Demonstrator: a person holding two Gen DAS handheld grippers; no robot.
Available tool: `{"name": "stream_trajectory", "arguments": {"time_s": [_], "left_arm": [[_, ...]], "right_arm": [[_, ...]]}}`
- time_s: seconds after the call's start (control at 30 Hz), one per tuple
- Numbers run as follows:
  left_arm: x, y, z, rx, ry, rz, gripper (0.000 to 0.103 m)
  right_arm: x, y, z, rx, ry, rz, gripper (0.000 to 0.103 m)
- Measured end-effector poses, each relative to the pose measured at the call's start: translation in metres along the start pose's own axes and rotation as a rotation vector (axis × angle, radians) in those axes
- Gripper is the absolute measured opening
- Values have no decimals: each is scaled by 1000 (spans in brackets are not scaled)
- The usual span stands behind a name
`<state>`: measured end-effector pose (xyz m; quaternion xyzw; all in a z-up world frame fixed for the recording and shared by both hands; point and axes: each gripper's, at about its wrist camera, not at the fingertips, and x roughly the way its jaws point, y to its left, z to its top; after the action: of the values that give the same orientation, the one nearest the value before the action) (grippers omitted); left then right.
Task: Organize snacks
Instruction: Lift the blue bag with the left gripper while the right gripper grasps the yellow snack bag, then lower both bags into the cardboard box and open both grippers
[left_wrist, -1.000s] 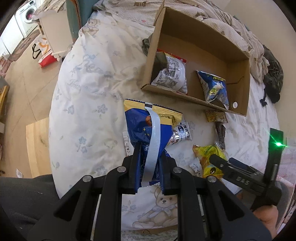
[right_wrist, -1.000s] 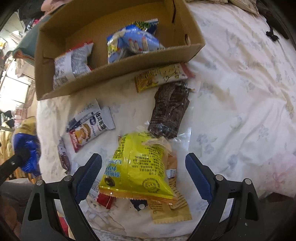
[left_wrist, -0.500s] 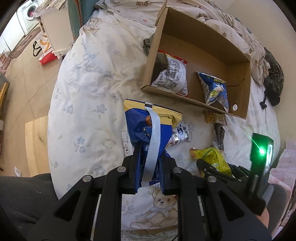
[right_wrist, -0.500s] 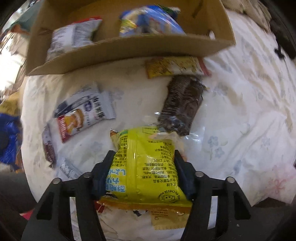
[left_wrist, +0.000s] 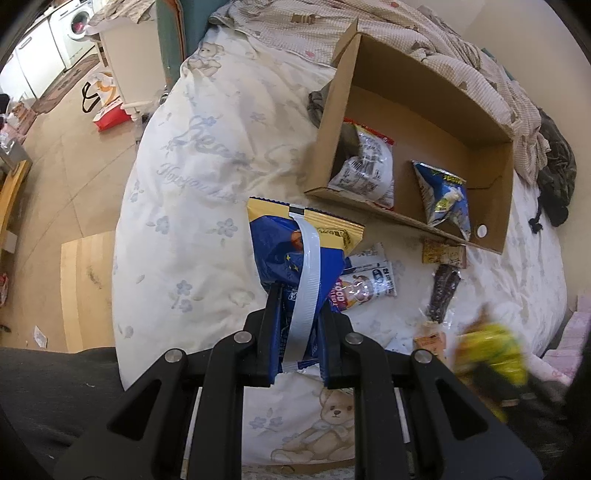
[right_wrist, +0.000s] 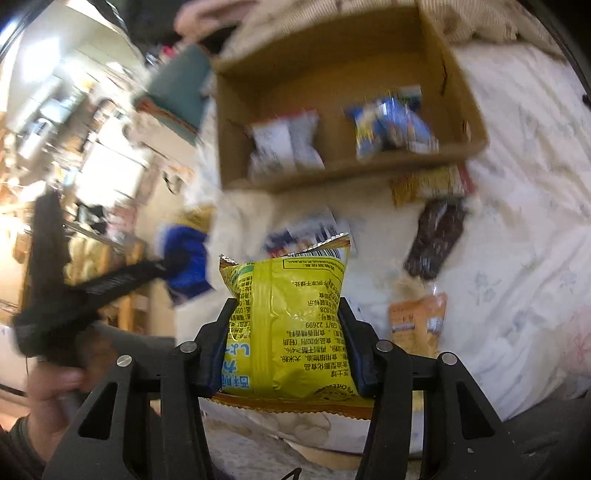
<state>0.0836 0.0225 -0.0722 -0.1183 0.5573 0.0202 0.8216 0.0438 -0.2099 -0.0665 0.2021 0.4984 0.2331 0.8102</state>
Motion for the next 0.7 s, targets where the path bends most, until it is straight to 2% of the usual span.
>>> {"name": "stream_trajectory", "arguments": {"time_s": [0.1,0.2,0.33,0.47,0.6,0.7], "left_arm": [[5,2,-1,-7,6,10,14],[7,4,-2,-15,-1,8,14],[2,1,-3,3,-35,6,14],[-4,-11,-3,77,-92,39,14],[-13,-21,5,97,-121,-16,14],[-23,-31,23,96,-133,-66,14]], "right_arm": [[-24,3,12,-43,-127,12,53],[-41,-1,21,-30,-193,41,53],[-50,-8,27,-12,-230,60,53],[-59,-9,30,-2,-268,43,53],[-63,-10,45,-29,-299,-16,53],[-62,-18,65,-47,-309,-57,53]]}}
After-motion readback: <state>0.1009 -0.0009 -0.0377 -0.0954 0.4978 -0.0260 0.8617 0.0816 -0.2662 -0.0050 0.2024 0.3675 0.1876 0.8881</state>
